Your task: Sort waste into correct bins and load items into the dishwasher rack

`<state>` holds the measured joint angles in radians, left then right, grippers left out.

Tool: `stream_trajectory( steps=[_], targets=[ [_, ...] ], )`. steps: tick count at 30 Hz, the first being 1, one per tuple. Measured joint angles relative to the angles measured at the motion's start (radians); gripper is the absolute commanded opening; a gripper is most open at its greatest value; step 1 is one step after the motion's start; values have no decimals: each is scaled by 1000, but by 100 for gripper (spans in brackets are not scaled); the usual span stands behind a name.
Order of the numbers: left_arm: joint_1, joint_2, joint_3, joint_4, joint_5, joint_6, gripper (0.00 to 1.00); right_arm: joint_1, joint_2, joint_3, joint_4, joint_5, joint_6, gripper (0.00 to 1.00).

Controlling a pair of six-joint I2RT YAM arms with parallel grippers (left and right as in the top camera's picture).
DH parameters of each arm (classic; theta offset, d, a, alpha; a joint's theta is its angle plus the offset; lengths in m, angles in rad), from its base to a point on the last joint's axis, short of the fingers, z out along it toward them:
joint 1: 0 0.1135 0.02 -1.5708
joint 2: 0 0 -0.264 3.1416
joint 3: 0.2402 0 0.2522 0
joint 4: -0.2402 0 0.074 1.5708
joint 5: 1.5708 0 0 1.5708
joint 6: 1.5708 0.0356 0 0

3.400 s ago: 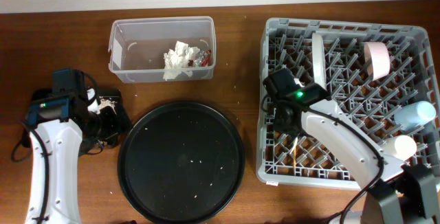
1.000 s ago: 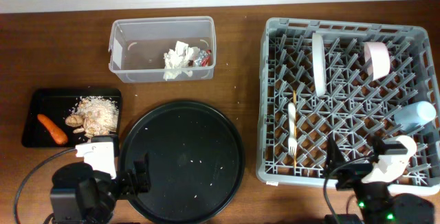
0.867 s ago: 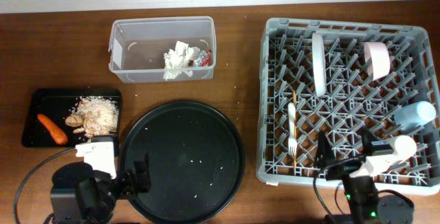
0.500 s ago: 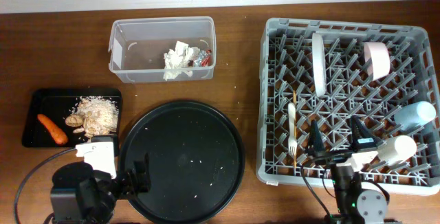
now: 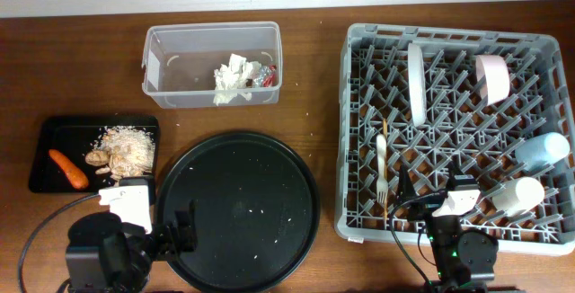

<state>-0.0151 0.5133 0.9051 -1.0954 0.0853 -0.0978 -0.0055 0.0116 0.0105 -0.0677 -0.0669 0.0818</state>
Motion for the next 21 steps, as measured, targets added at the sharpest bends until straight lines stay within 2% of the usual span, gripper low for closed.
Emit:
stream_trajectory(
  steps=[21],
  targets=[
    [0, -12, -9, 5, -9, 0, 99, 0, 0, 0, 0, 0, 0, 98]
  ],
)
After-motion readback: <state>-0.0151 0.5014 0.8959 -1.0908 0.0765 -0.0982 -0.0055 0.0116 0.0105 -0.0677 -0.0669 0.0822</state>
